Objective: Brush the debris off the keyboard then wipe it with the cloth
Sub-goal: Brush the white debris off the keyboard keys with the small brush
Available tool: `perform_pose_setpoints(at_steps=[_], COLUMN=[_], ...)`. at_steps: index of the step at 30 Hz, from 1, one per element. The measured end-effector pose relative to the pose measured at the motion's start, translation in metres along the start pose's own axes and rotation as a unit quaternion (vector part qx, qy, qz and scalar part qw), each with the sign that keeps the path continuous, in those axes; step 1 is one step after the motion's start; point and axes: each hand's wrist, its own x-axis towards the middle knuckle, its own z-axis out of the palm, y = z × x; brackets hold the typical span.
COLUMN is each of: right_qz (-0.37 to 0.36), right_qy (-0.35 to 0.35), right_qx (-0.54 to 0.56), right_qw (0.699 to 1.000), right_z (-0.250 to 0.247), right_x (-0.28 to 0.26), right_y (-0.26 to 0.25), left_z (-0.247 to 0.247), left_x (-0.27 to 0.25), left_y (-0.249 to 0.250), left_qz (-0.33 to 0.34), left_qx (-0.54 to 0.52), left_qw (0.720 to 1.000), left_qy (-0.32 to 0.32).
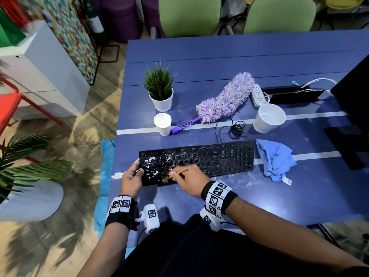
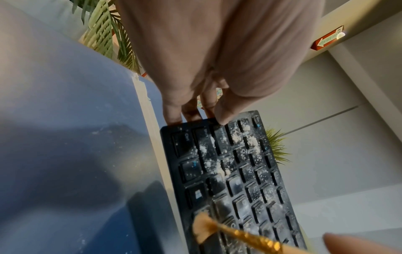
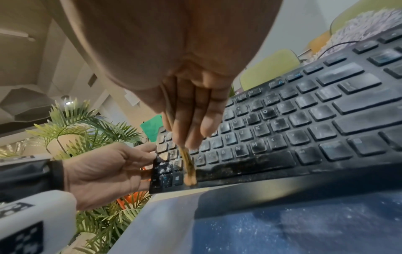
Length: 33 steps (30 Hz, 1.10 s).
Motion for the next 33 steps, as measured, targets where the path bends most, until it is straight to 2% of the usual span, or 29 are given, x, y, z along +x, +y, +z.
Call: perform_pose_setpoints(at_steps=[3, 7, 9, 11, 14, 17, 18, 21, 25, 27, 31, 33], right_qz=[-0.016, 0.011, 0.006, -0.003, -0.005, 0.012, 0.022, 0.042, 0.066, 0.061, 0.036, 0.040], right_qy=[0.000, 0.004, -0.002, -0.038, -0.029, -0.079, -0.069, 0.030, 0.121, 0.119, 0.067, 0.091], right_qx=[0.017, 0.066, 0.031, -0.019, -0.020, -0.036, -0.023, 0.026, -0.022, -0.035, 0.028, 0.016], right_qw=[1.000, 0.998, 0.999, 0.999, 0.999, 0.996, 0.997, 0.998, 0.990, 0.990, 0.997, 0.995], right_z=[0.004, 0.004, 0.002, 0.002, 0.007, 0.008, 0.006, -0.006, -0.017, -0.018, -0.013, -0.015], right_x=[0.001, 0.003, 0.004, 0.006, 0.005, 0.004, 0.002, -0.006, -0.009, -0.009, -0.010, -0.009], right_y=[-0.003, -0.004, -0.003, -0.003, -0.001, 0.002, 0.002, 0.006, 0.016, 0.015, 0.011, 0.013], left_z=[0.001, 0.002, 0.001, -0.002, -0.002, -0.004, -0.004, -0.007, -0.008, -0.005, -0.007, -0.006], left_x=[0.002, -0.001, -0.001, 0.000, 0.001, 0.001, 0.001, 0.005, 0.004, 0.004, 0.004, 0.004], left_y=[0.000, 0.002, 0.000, -0.003, -0.004, -0.006, -0.006, -0.011, -0.012, -0.010, -0.010, -0.009], left_qz=[-0.004, -0.004, -0.004, -0.006, -0.009, -0.008, -0.012, -0.025, -0.032, -0.027, -0.026, -0.026], left_qx=[-0.001, 0.002, 0.002, 0.003, -0.002, 0.005, 0.008, 0.016, 0.023, 0.024, 0.017, 0.016], left_qw=[1.000, 1.000, 1.000, 1.000, 1.000, 1.000, 1.000, 0.999, 0.999, 0.999, 0.999, 0.999], left_qy=[0.009, 0.007, 0.008, 0.012, 0.011, 0.009, 0.011, 0.018, 0.021, 0.016, 0.025, 0.026])
